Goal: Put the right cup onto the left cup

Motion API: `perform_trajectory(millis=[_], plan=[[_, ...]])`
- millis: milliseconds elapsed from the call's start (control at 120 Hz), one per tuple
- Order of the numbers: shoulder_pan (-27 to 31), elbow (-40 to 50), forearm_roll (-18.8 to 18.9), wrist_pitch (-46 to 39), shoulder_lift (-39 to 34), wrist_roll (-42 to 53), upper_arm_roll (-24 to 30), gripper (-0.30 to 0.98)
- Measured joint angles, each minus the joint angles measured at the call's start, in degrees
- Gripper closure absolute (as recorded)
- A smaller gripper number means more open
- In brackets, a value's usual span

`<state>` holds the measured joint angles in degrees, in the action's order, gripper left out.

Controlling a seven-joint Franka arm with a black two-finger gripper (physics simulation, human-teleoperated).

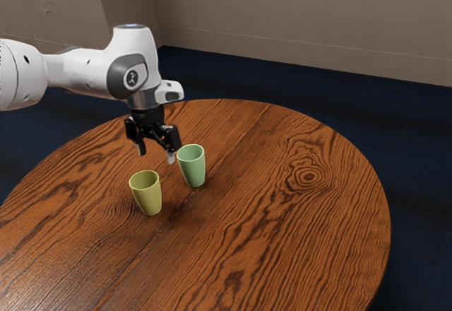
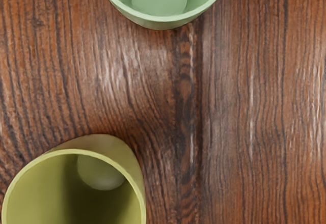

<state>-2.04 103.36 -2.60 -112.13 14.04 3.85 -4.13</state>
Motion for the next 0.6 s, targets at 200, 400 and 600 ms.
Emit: perform_trajectory(millis=[200, 400, 600], plan=[[-0.1, -0.9, -0.9, -3.1, 2.6, -0.1, 0.0, 0.0], [-0.1, -5.0, -1.0, -5.1, 6.4, 0.1, -0.3, 0.0], [0.3, -8.9, -1.1, -5.5, 9.9, 0.7, -0.6, 0.0]])
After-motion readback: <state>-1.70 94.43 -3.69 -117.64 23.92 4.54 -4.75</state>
